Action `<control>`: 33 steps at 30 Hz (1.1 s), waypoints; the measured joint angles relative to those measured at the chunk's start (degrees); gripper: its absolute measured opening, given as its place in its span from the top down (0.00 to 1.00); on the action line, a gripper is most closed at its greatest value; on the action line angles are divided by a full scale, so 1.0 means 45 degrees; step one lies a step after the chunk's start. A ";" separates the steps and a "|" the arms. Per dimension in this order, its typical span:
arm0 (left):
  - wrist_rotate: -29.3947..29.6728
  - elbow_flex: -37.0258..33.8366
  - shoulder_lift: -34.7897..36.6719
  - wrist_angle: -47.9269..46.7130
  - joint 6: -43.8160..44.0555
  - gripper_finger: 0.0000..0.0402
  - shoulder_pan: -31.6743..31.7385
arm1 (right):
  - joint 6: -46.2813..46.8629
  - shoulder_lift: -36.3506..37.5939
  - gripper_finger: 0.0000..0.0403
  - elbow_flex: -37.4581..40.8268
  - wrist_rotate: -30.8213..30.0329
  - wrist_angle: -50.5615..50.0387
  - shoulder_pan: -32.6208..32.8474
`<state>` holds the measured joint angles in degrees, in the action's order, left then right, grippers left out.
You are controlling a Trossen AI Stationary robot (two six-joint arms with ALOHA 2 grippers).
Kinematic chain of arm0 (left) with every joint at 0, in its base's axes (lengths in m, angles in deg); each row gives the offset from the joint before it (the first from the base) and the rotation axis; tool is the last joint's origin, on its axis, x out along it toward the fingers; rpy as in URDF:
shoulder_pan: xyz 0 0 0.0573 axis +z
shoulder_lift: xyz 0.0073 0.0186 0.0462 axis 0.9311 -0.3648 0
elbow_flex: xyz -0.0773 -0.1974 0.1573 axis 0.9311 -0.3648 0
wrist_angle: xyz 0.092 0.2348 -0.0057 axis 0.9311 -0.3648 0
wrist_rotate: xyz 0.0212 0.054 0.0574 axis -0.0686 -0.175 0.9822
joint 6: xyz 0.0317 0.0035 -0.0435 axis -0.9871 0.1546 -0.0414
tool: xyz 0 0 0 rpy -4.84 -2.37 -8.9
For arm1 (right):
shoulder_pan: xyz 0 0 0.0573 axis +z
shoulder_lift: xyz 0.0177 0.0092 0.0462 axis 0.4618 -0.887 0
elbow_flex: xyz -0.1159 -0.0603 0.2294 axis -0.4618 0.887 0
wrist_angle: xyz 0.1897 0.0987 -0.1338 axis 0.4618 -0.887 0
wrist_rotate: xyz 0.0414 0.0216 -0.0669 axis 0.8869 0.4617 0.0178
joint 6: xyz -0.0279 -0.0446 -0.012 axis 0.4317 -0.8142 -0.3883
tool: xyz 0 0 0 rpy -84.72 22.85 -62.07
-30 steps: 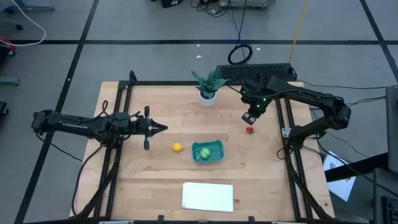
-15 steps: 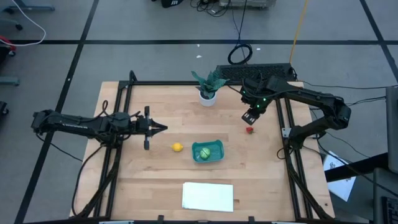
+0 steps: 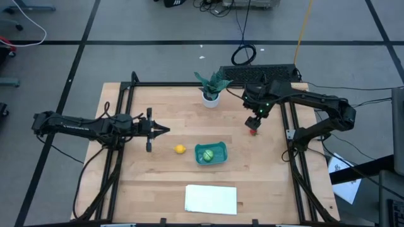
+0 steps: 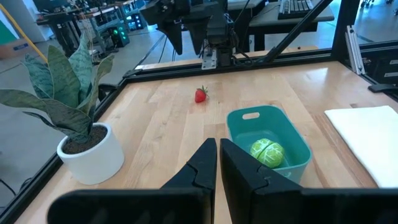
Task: Pick and placing Produce into tupperware
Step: Put the strawberry into the green bin
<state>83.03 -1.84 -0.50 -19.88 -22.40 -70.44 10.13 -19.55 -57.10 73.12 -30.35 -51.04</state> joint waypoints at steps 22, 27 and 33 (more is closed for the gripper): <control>-0.0009 0.0000 0.0005 -0.0077 0.0000 0.94 0.0001 | 0.0298 -0.2035 0.18 0.0015 -0.0316 -0.0683 0.0152; -0.0010 0.0000 0.0005 -0.0073 -0.0044 0.94 -0.0001 | 0.0687 -0.2040 0.18 0.0046 -0.1175 -0.0462 0.0248; -0.0019 0.0000 0.0005 -0.0073 -0.0020 0.94 -0.0004 | 0.0816 -0.2035 0.18 0.0697 -0.1306 -0.0113 0.0283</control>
<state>82.94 -1.84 -0.48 -20.20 -22.49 -70.45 13.80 -28.71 -53.96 67.25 -30.86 -49.76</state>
